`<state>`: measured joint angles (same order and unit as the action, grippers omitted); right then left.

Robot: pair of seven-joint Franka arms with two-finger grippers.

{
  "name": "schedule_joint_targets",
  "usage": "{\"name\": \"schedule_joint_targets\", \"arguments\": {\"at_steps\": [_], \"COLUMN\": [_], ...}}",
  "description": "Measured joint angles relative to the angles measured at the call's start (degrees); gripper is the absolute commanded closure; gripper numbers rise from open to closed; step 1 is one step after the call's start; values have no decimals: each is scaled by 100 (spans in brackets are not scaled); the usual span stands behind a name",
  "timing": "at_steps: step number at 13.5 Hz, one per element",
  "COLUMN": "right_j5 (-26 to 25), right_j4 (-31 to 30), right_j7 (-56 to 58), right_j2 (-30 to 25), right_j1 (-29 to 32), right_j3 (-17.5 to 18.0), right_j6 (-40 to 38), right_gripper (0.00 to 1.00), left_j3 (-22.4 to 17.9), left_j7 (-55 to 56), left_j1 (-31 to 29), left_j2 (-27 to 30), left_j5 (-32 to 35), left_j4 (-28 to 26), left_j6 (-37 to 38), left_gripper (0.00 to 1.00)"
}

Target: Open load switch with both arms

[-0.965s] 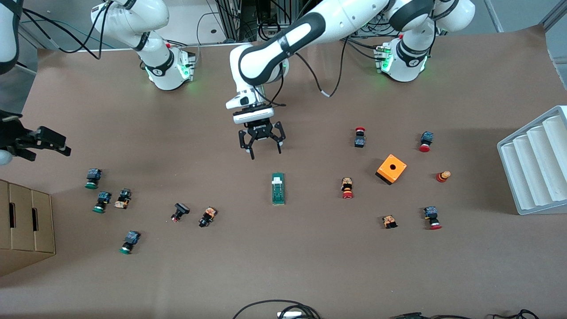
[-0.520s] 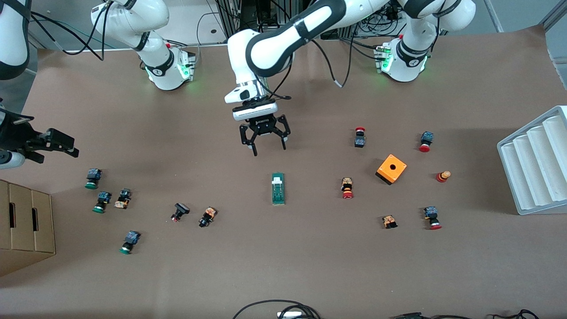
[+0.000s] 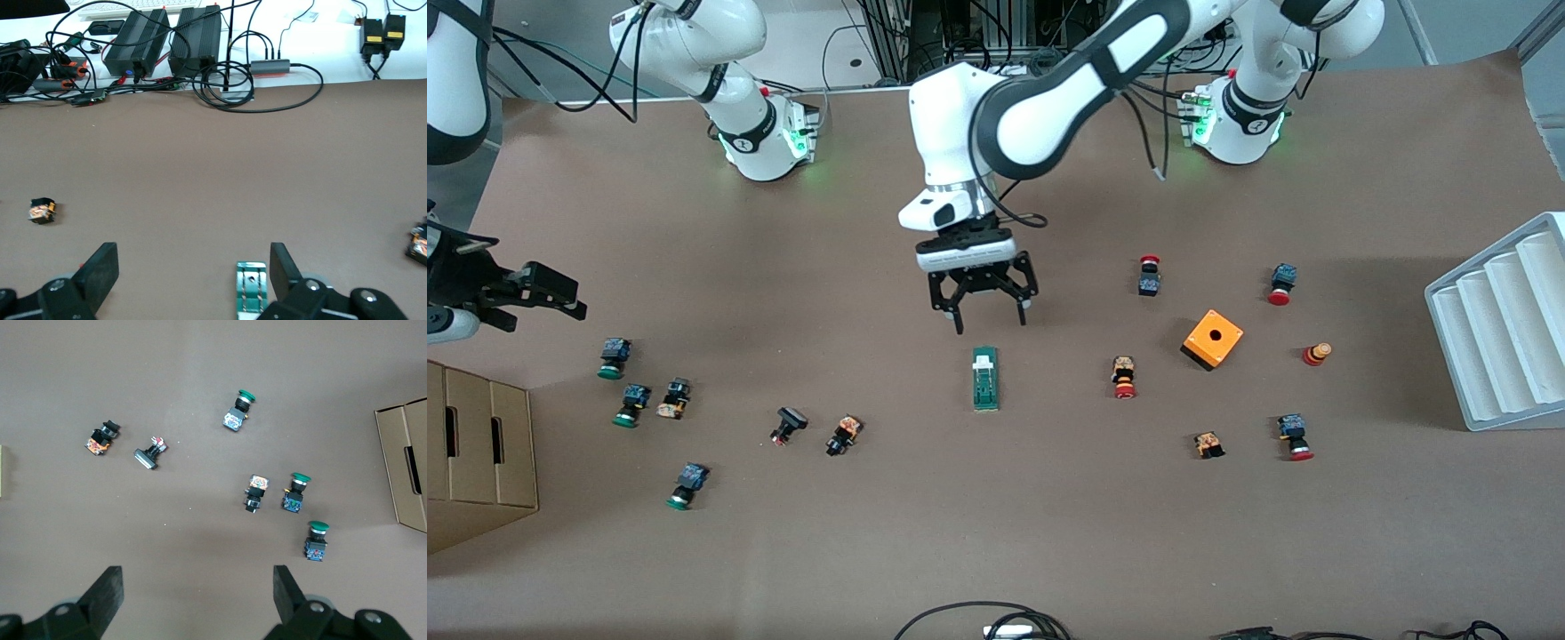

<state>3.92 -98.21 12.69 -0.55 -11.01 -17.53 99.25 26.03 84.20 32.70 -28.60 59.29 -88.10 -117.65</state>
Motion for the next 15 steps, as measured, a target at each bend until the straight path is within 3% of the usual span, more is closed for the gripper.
{"name": "schedule_joint_targets", "arguments": {"at_steps": [4,15], "right_j5": [0,0], "right_j4": [0,53], "right_j7": [0,0], "right_j2": [3,60], "right_j1": [-6,-9], "right_j3": [0,0], "right_j6": [5,12], "right_gripper": [0,0], "left_j3": [-15,-38], "left_j7": [-1525,-3958], "left_j1": [-492,-1619], "left_j2": [328,961], "left_j5": [-1072,-2774], "left_j4": [1,26], "left_j6": [-88,-169], "left_gripper": [0,0]}}
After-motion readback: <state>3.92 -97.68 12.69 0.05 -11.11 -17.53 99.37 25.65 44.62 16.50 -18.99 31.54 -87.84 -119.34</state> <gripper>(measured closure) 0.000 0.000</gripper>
